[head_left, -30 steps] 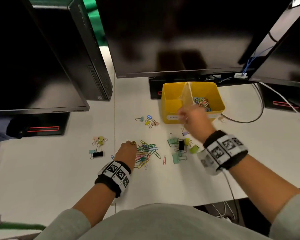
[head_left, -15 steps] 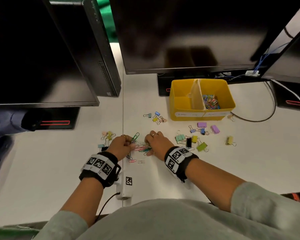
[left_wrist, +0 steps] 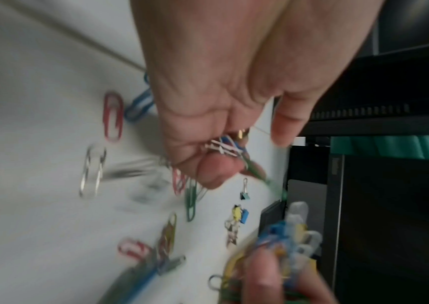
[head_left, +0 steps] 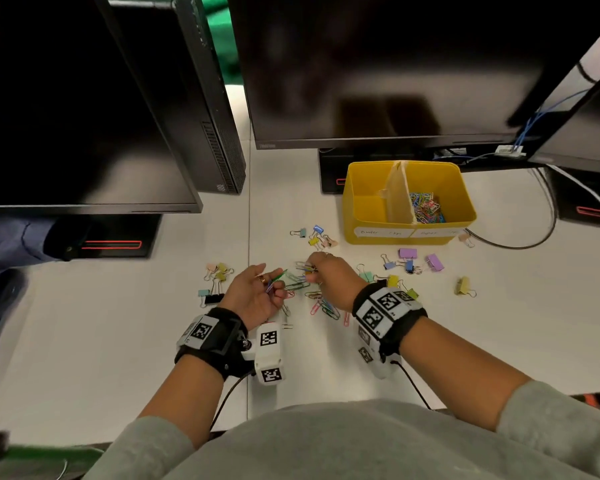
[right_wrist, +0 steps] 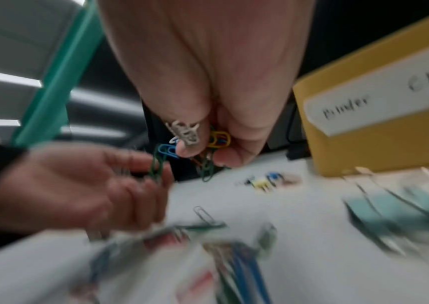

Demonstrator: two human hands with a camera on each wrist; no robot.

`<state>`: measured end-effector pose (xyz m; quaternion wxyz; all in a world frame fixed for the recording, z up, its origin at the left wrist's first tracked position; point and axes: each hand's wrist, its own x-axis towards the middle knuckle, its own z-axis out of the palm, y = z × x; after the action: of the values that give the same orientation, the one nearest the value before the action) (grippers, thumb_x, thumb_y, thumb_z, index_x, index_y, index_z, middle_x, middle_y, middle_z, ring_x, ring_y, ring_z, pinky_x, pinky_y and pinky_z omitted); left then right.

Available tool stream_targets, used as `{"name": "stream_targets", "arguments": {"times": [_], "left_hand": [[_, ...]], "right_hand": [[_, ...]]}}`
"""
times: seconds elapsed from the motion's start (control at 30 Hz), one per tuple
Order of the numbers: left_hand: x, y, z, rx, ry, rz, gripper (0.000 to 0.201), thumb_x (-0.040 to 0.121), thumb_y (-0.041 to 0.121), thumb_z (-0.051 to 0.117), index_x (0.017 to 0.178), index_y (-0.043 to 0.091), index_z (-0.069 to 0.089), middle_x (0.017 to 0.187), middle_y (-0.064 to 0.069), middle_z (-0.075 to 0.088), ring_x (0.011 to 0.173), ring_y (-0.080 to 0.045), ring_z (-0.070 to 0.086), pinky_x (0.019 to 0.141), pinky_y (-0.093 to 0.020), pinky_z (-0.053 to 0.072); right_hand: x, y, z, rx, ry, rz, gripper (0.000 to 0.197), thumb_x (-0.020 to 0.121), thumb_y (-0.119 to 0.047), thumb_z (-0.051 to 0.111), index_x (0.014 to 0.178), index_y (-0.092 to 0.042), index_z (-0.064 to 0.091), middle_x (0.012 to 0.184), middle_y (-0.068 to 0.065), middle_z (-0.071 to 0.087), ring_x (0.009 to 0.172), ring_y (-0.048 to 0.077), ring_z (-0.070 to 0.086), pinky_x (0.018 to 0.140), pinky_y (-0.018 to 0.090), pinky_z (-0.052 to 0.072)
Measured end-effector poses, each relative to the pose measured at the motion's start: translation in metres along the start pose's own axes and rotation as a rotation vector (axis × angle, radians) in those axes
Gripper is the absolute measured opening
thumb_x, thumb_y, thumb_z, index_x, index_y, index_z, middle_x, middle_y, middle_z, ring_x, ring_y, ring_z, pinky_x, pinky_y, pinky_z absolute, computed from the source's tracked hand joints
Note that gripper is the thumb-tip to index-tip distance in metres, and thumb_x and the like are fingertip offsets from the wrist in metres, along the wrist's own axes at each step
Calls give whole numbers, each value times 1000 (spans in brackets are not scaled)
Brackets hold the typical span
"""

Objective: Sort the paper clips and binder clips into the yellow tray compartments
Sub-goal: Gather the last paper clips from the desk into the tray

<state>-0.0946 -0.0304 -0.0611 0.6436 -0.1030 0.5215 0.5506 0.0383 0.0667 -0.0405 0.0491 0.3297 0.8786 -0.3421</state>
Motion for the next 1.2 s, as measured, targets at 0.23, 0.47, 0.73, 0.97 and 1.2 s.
{"name": "stream_targets", "arguments": {"times": [0.23,0.47,0.73,0.97,1.2], "left_hand": [[-4,-8,25,-48,-50,78,32,94,25,35,73,12,55,51,-3,62,39,-12,61,42,-14,50],[-7,-6,20,-14,4,0,41,99,13,31,72,9,61,48,-6,66,42,-18,65,43,-20,55],[-2,1,-7,9,54,-138,35,98,24,38,66,13,44,43,-2,51,28,-7,41,25,-6,27],[-19,11,-24,1202,613,466,38,93,34,56,88,1,74,60,-6,59,62,-23,56,60,-26,42],[-17,9,-13,1718,680,303,37,86,38,64,102,5,66,110,-10,67,105,-24,62,82,-29,48]], "right_hand": [[-7,-47,-9,267,45,-191,15,87,-7,55,99,1,57,100,22,61,84,16,45,69,22,29],[-11,-45,-9,189,-47,-213,44,72,-16,75,113,-10,62,108,14,67,98,23,60,88,31,50],[-15,0,-15,128,68,-28,23,79,-10,68,102,-9,62,105,14,64,88,20,56,74,22,46],[-14,19,32,-180,-106,221,96,58,-48,80,129,-5,33,134,19,34,123,32,34,104,38,34],[12,3,44,-207,-146,37,63,76,-22,71,128,-4,40,131,18,41,118,32,38,96,38,40]]}}
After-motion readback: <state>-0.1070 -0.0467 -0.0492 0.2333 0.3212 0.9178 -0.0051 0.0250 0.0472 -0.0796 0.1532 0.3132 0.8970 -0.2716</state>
